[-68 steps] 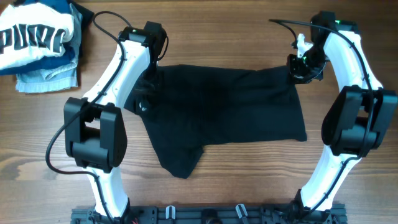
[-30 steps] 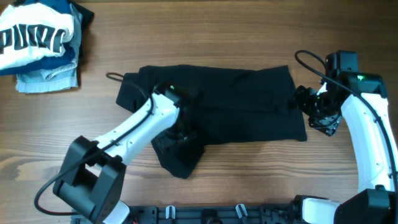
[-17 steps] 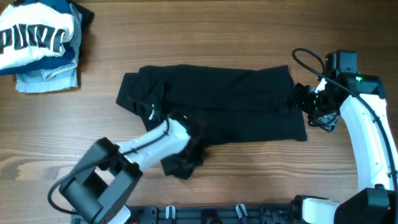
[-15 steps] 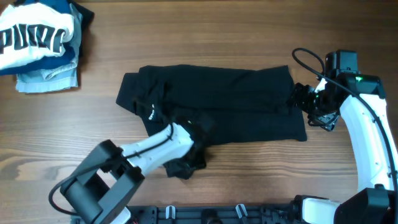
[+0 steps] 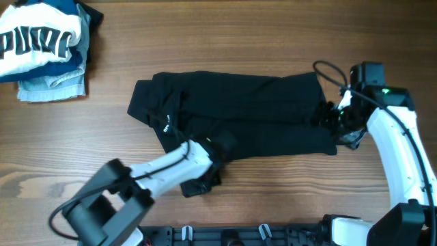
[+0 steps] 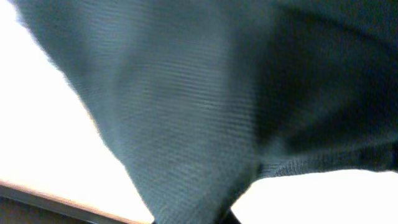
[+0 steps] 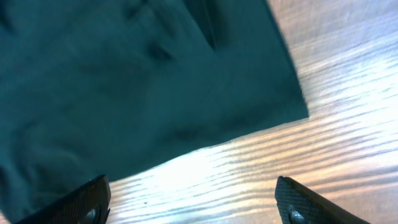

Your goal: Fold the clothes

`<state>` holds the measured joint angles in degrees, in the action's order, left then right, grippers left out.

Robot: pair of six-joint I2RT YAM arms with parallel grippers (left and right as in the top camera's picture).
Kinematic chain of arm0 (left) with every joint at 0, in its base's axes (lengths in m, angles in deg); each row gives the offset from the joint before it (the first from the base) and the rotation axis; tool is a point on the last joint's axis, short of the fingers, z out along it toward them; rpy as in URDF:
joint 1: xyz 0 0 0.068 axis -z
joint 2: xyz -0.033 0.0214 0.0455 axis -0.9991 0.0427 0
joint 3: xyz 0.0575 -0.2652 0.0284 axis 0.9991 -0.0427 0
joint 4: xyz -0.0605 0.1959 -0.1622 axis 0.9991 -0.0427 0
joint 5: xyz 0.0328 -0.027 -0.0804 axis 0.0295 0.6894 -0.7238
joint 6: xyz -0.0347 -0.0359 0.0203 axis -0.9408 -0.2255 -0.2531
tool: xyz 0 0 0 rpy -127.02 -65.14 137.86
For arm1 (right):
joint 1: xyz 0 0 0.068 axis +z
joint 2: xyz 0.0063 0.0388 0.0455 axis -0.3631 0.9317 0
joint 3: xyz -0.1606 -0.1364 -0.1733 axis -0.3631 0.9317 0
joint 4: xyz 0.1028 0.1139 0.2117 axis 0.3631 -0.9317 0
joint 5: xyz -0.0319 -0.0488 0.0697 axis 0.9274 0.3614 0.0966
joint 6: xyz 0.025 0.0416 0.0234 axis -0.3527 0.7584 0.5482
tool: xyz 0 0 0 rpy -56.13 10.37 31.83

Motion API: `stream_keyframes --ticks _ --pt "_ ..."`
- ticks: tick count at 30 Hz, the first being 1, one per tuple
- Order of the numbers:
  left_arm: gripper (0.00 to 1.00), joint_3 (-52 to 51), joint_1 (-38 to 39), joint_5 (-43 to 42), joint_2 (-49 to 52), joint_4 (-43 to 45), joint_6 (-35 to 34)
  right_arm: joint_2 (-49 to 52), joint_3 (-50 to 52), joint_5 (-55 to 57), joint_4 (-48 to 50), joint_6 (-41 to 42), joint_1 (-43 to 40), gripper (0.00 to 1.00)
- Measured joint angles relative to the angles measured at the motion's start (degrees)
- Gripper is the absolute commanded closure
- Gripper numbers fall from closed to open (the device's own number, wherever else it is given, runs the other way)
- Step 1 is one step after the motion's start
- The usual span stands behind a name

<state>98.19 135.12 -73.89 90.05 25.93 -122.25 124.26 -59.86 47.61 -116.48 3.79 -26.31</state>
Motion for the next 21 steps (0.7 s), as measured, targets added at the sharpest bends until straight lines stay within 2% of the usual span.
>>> stream_keyframes --ticks 7,13,18,20,21 --pt "0.96 4.92 -13.05 2.54 -15.02 -2.10 3.65 0.00 12.72 0.83 10.71 7.21 0.17 0.44" --pt "0.96 4.98 -15.93 3.37 -17.81 -2.12 4.90 0.79 17.75 4.79 18.10 10.38 0.17 0.44" --pt "0.96 4.98 -15.93 3.45 -17.81 -2.10 5.25 6.38 17.81 7.76 22.38 10.97 0.17 0.47" --pt "0.96 4.98 -15.93 3.43 -17.81 -2.12 5.25 8.41 17.25 8.44 22.36 11.30 0.20 0.55" --pt "0.96 4.98 -15.93 3.45 -17.81 -2.08 5.25 8.96 16.83 8.81 21.86 11.65 0.24 0.70"
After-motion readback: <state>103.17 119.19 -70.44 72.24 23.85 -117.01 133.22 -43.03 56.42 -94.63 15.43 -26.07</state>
